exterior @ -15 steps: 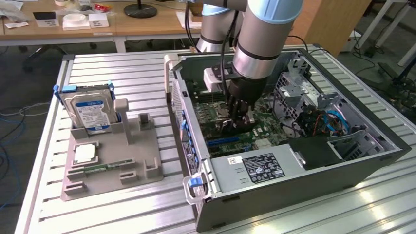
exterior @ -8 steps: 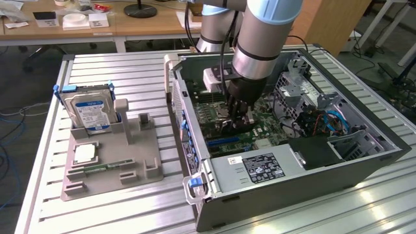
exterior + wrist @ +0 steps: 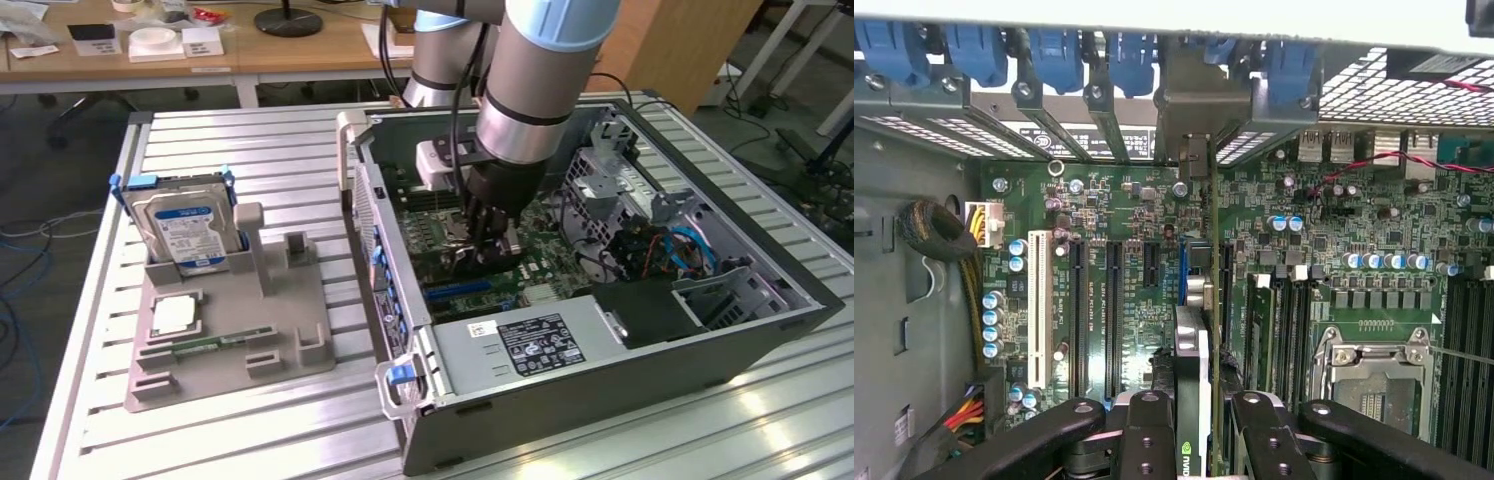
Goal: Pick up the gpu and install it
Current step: 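Insert the gpu into the slot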
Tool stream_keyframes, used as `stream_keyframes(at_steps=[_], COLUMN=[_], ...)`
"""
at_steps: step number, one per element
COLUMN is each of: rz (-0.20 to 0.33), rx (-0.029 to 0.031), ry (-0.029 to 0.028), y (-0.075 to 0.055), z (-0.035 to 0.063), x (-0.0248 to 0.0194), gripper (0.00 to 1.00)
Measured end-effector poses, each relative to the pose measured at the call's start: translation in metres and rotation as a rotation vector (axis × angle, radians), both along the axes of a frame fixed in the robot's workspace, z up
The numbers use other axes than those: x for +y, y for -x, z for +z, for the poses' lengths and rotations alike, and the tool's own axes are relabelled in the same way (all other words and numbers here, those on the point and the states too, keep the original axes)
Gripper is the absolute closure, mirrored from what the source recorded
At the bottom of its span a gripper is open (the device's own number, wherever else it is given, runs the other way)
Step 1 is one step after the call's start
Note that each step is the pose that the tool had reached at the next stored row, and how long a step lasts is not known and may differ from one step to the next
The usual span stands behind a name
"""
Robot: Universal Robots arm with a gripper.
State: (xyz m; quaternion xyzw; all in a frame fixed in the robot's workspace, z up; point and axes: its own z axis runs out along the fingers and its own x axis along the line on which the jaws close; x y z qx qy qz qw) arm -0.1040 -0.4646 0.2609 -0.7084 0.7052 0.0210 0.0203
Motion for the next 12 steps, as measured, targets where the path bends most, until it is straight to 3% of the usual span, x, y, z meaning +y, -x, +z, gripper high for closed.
stream_keyframes(at_steps=[12], rz=[0.0], rx=[0.0015], ry=[0.003], y=[0.0001], z=[-0.0003], x=[0.0001], gripper=[0.73])
